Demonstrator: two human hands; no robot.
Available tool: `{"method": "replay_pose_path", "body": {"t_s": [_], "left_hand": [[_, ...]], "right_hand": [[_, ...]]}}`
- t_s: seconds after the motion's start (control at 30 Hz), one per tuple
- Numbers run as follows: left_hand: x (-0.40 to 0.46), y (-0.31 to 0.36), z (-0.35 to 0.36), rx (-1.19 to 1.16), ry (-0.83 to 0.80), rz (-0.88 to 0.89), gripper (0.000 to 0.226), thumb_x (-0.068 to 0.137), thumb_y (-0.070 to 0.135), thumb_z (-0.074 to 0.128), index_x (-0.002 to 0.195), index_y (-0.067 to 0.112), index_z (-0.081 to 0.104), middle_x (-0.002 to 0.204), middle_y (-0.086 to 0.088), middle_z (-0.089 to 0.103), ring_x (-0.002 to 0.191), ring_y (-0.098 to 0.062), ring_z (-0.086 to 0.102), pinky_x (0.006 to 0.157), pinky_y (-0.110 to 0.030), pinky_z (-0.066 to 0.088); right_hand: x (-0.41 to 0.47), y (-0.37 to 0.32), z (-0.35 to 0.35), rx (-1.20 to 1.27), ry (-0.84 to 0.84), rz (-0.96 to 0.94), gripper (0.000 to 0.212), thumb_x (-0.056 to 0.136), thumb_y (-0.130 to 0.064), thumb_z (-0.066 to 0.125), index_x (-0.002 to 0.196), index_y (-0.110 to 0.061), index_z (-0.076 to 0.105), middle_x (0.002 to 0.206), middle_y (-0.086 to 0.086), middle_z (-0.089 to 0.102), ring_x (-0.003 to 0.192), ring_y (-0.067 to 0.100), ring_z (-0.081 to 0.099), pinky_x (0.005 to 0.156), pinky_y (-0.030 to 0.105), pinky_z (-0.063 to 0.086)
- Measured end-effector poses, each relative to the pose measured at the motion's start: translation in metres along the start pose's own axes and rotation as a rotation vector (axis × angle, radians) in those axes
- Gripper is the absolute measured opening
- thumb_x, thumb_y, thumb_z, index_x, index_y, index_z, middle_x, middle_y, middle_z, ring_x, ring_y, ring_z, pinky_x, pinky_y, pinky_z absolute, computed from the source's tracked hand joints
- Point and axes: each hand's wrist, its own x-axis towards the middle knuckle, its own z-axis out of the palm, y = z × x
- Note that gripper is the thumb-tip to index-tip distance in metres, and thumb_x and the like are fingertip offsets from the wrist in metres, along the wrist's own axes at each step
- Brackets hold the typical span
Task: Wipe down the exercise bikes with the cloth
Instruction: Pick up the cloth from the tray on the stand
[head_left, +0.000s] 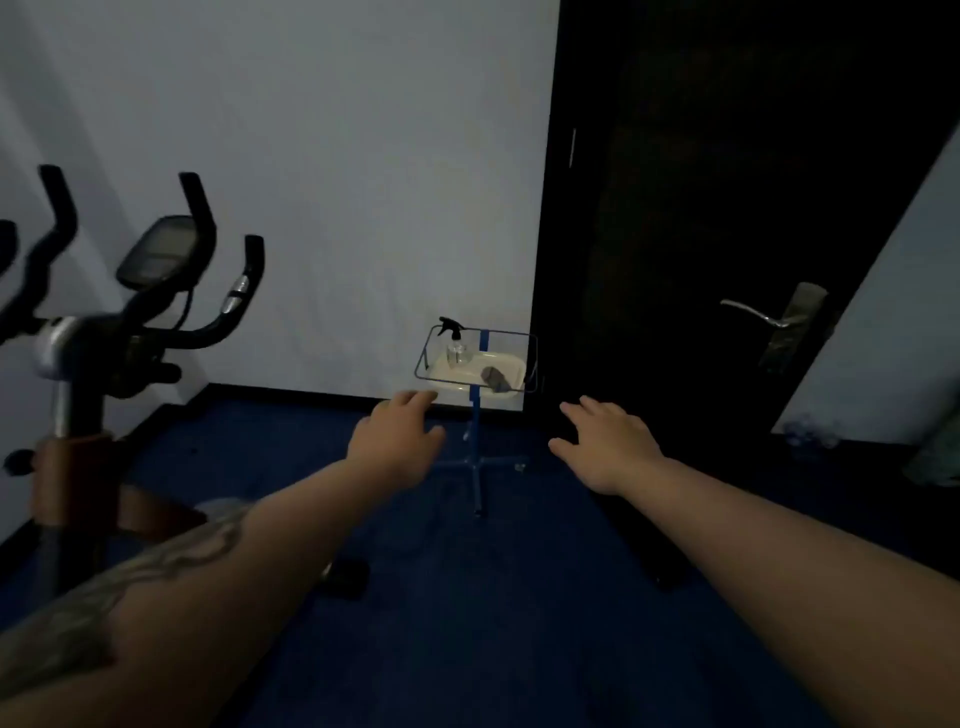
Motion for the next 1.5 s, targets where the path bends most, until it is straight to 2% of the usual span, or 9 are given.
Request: {"method": "replay_pose_path", "body": {"t_s": [0.23,0.37,0.57,0.7,1.03,1.17,1.37,1.5], "left_hand": [[0.097,0.007,0.037,-0.047,-0.072,0.045,0.054,0.095,0.033,0.045,0.146,0.024,0.032,0.153,-0.001,0.033,0.135,-0.027,0.036,0.106,-0.044,0.036],[0.159,0.009,0.057,-0.032,-0.092,0.029,0.052,0.095,0.032,0.046,0.145,0.025,0.034,0.153,-0.001,0.034,0.135,-0.027,0.037,0.104,-0.044,0.038],[0.251,0.015,0.075,-0.053,-0.093,-0.067,0.052,0.094,0.032,0.047,0.144,0.023,0.036,0.151,-0.003,0.036,0.131,-0.027,0.041,0.1,-0.042,0.04],[0.304,0.012,0.093,-0.076,-0.097,-0.127,0.052,0.094,0.033,0.048,0.144,0.025,0.036,0.151,-0.002,0.036,0.131,-0.027,0.042,0.1,-0.043,0.041],[0.41,-0.048,0.146,-0.175,-0.136,-0.285,0.051,0.094,0.033,0.049,0.143,0.025,0.038,0.151,-0.001,0.038,0.132,-0.025,0.042,0.102,-0.042,0.039],[0.458,-0.073,0.174,-0.222,-0.233,-0.295,0.053,0.095,0.033,0.048,0.146,0.025,0.034,0.153,0.0,0.034,0.134,-0.024,0.04,0.105,-0.042,0.04],[0.527,-0.1,0.21,-0.208,-0.286,-0.279,0.052,0.095,0.031,0.046,0.145,0.023,0.036,0.152,0.0,0.036,0.132,-0.025,0.041,0.103,-0.041,0.04],[0.542,-0.107,0.247,-0.264,-0.317,-0.386,0.051,0.095,0.027,0.046,0.144,0.021,0.038,0.151,0.0,0.037,0.133,-0.024,0.041,0.105,-0.041,0.038]], "right_hand": [[0.084,0.029,0.006,0.022,-0.02,0.055,0.065,0.097,-0.053,0.034,0.151,-0.025,0.013,0.16,0.003,0.01,0.144,0.024,0.014,0.116,0.039,0.014],[0.146,0.06,0.015,0.026,-0.086,0.105,0.065,0.097,-0.052,0.034,0.151,-0.023,0.013,0.159,0.003,0.012,0.143,0.024,0.017,0.116,0.039,0.018],[0.248,0.092,0.016,0.052,-0.138,0.041,0.064,0.096,-0.05,0.037,0.151,-0.023,0.015,0.159,0.002,0.014,0.143,0.023,0.018,0.116,0.039,0.019],[0.32,0.106,0.01,0.035,-0.138,-0.005,0.061,0.097,-0.047,0.038,0.149,-0.022,0.021,0.155,0.002,0.025,0.139,0.024,0.027,0.112,0.038,0.025],[0.462,0.079,0.067,0.041,-0.261,-0.07,0.054,0.095,-0.044,0.041,0.144,-0.022,0.032,0.147,0.001,0.039,0.13,0.024,0.036,0.107,0.037,0.031],[0.519,0.073,0.093,0.053,-0.325,-0.006,0.049,0.096,-0.042,0.041,0.141,-0.023,0.036,0.143,0.002,0.044,0.126,0.025,0.04,0.105,0.037,0.035],[0.59,0.061,0.134,0.144,-0.326,0.088,0.036,0.095,-0.037,0.045,0.127,-0.021,0.048,0.125,0.006,0.056,0.109,0.026,0.051,0.088,0.036,0.046],[0.612,0.066,0.169,0.186,-0.362,0.133,0.033,0.093,-0.034,0.051,0.123,-0.02,0.051,0.121,0.006,0.058,0.103,0.026,0.054,0.082,0.037,0.051]]}}
